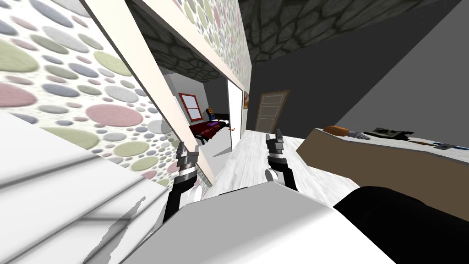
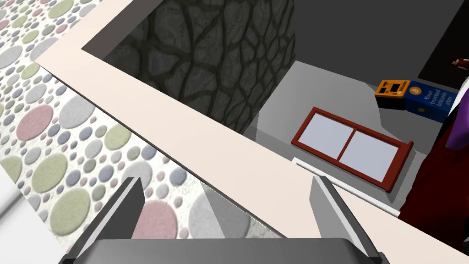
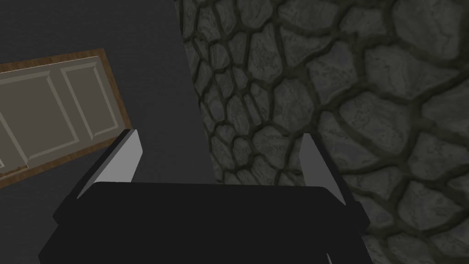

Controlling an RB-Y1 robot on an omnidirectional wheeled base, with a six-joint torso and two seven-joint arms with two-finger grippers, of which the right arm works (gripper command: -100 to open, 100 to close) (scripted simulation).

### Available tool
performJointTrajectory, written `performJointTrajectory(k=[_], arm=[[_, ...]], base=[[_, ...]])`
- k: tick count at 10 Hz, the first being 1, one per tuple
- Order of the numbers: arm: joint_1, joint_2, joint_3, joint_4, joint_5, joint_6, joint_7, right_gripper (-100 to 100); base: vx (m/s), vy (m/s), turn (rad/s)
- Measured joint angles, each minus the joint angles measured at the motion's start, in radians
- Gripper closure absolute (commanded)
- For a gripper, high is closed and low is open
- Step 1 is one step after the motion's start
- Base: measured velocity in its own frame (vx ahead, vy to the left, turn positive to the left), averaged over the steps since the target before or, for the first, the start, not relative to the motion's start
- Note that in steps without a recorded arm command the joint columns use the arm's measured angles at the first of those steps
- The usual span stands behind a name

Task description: Push the door open

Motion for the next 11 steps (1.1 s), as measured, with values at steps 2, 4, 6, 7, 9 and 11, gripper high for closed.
performJointTrajectory(k=[2,4,6,7,9,11], arm=[[-0.013,-0.015,0.007,0.032,0.007,-0.006,-0.006,-100],[-0.03,-0.032,0.01,0.072,0.013,-0.015,-0.017,-100],[-0.045,-0.045,0.016,0.103,0.02,-0.017,-0.025,-100],[-0.052,-0.047,0.027,0.127,0.029,-0.024,-0.027,-100],[-0.067,-0.065,0.028,0.167,0.033,-0.035,-0.039,-100],[-0.082,-0.071,0.038,0.204,0.043,-0.043,-0.046,-100]], base=[[0.116,-0.059,0.049],[0.113,-0.046,0.044],[0.108,-0.051,0.05],[0.107,-0.059,0.041],[0.108,-0.062,0.05],[0.092,-0.049,0.04]])
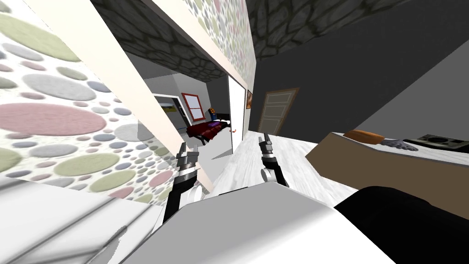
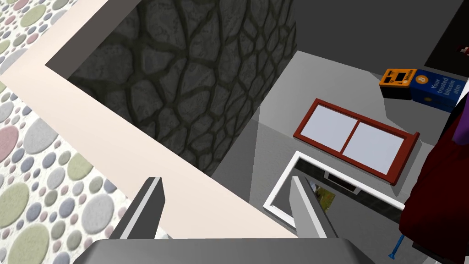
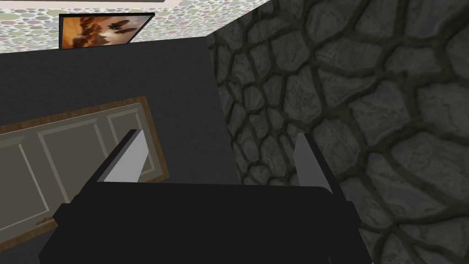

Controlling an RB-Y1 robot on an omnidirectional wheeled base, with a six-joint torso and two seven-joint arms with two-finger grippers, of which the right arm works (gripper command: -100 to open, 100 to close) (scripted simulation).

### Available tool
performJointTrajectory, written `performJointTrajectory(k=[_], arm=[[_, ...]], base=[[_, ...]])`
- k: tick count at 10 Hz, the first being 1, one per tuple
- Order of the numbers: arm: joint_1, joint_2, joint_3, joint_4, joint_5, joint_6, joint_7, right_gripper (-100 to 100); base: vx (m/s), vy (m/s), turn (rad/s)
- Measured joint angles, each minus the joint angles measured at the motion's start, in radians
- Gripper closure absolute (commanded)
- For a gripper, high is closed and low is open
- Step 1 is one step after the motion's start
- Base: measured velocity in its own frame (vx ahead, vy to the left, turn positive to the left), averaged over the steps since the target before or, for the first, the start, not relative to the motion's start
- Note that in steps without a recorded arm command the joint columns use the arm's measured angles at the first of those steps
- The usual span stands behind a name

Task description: Push the door open

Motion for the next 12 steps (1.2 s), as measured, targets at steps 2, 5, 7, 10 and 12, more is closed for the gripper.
performJointTrajectory(k=[2,5,7,10,12], arm=[[-0.016,-0.007,0.006,0.035,0.007,-0.007,-0.007,-100],[-0.032,-0.026,0.017,0.092,0.019,-0.021,-0.026,-100],[-0.058,-0.033,0.022,0.138,0.027,-0.027,-0.035,-100],[-0.083,-0.044,0.031,0.199,0.038,-0.039,-0.049,-100],[-0.095,-0.049,0.041,0.242,0.048,-0.054,-0.057,-100]], base=[[0.084,-0.051,0.036],[0.112,-0.069,0.06],[0.092,-0.062,0.057],[0.083,-0.052,0.044],[0.108,-0.071,0.051]])
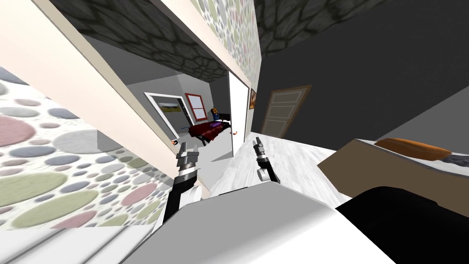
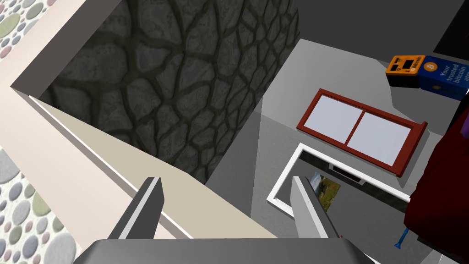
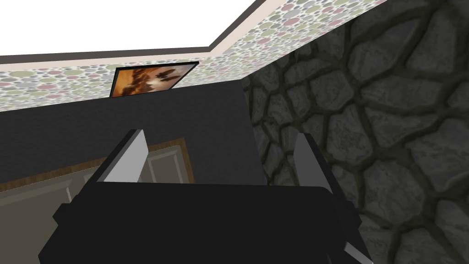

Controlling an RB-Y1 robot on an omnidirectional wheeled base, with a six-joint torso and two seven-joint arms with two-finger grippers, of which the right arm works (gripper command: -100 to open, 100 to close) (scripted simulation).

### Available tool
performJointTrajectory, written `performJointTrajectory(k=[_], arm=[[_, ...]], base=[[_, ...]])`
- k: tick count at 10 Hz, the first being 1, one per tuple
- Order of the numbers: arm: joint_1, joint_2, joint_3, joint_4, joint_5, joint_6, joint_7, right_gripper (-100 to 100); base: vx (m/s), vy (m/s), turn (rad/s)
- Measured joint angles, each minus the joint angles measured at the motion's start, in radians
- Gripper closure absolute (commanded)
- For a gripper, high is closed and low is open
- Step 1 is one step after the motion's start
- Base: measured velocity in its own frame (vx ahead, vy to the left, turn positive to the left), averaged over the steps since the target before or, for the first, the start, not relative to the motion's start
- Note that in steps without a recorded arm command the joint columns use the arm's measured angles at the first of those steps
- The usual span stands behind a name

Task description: Push the door open

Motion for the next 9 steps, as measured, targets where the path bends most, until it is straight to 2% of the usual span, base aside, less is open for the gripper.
performJointTrajectory(k=[2,5,6,7,9], arm=[[-0.025,-0.005,0.006,0.047,0.009,-0.006,-0.009,-100],[-0.048,-0.017,0.015,0.107,0.02,-0.018,-0.027,-100],[-0.056,-0.015,0.022,0.124,0.026,-0.019,-0.03,-100],[-0.075,-0.016,0.024,0.156,0.031,-0.023,-0.034,-100],[-0.083,-0.023,0.033,0.194,0.039,-0.036,-0.047,-100]], base=[[0.086,-0.066,0.056],[0.088,-0.066,0.053],[0.078,-0.09,0.056],[0.073,-0.096,0.055],[0.099,-0.079,0.054]])
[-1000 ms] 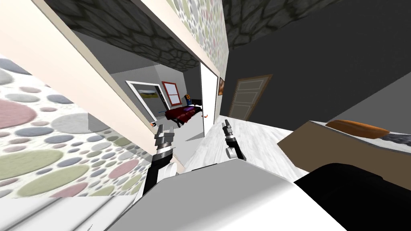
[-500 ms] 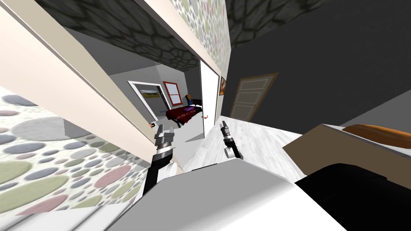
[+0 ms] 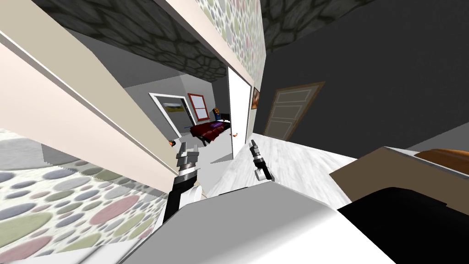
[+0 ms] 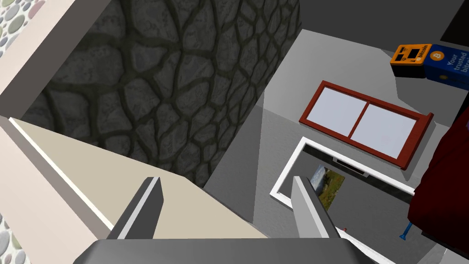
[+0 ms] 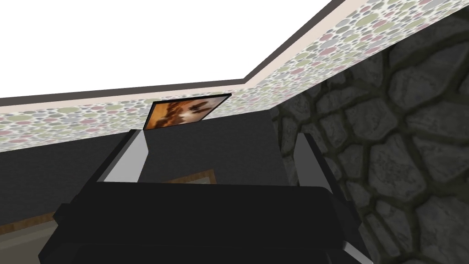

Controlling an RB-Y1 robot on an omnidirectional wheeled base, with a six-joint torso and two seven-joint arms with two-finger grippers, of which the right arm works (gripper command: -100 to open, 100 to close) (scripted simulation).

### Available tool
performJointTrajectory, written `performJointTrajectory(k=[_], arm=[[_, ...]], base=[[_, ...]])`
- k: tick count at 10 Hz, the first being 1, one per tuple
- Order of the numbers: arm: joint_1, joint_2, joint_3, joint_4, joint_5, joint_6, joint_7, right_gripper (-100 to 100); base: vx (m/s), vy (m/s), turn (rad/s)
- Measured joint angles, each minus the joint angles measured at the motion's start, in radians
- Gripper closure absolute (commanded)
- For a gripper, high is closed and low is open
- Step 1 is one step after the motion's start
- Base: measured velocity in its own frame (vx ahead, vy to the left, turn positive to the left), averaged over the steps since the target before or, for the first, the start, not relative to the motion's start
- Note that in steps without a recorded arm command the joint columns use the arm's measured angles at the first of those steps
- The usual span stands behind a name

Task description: Push the door open

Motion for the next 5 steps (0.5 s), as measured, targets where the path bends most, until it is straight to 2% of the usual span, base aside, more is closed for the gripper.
performJointTrajectory(k=[5], arm=[[-0.052,-0.006,0.02,0.116,0.024,-0.021,-0.025,-100]], base=[[0.088,-0.076,0.057]])
